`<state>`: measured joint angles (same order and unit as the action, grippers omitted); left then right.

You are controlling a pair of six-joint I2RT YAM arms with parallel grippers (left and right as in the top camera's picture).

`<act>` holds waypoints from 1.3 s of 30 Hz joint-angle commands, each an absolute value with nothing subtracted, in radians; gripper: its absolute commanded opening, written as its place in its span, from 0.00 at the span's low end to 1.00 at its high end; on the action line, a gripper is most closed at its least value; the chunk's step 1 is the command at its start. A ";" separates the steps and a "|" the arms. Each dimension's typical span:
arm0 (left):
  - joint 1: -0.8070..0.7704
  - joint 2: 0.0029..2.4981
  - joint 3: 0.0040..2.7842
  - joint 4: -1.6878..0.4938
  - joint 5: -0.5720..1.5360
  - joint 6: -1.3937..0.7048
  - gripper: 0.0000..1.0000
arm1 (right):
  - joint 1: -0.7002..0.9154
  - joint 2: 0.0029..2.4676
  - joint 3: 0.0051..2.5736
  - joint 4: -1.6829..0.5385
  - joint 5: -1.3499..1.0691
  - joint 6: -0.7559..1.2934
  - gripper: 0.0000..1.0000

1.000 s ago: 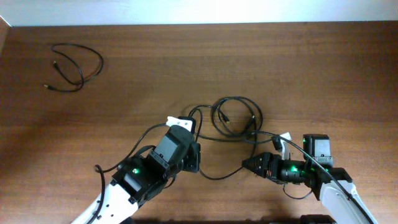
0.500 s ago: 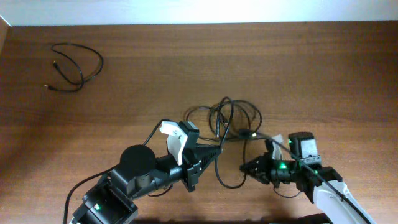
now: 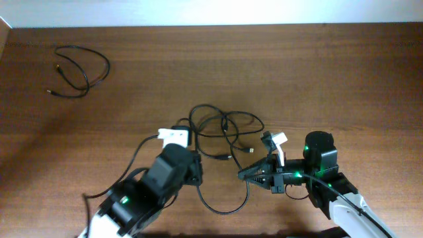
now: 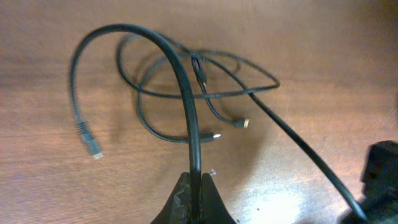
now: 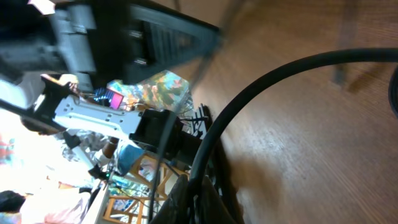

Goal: Untangle cables

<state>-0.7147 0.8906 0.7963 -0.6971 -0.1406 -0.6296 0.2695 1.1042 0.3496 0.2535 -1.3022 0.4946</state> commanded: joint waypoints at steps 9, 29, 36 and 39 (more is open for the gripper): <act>-0.712 1.345 0.785 -0.336 0.031 -0.614 0.38 | 0.275 1.101 0.358 0.250 -1.367 0.483 0.04; -0.559 1.343 0.785 -0.247 0.457 -1.240 0.86 | 0.275 1.102 0.358 0.160 -1.350 0.562 0.09; -0.601 1.466 0.785 -0.073 0.563 -1.526 0.69 | 0.275 1.102 0.358 0.152 -1.350 0.562 0.08; -0.609 1.478 0.785 -0.001 0.589 -1.541 0.46 | 0.275 1.102 0.358 0.152 -1.350 0.562 0.08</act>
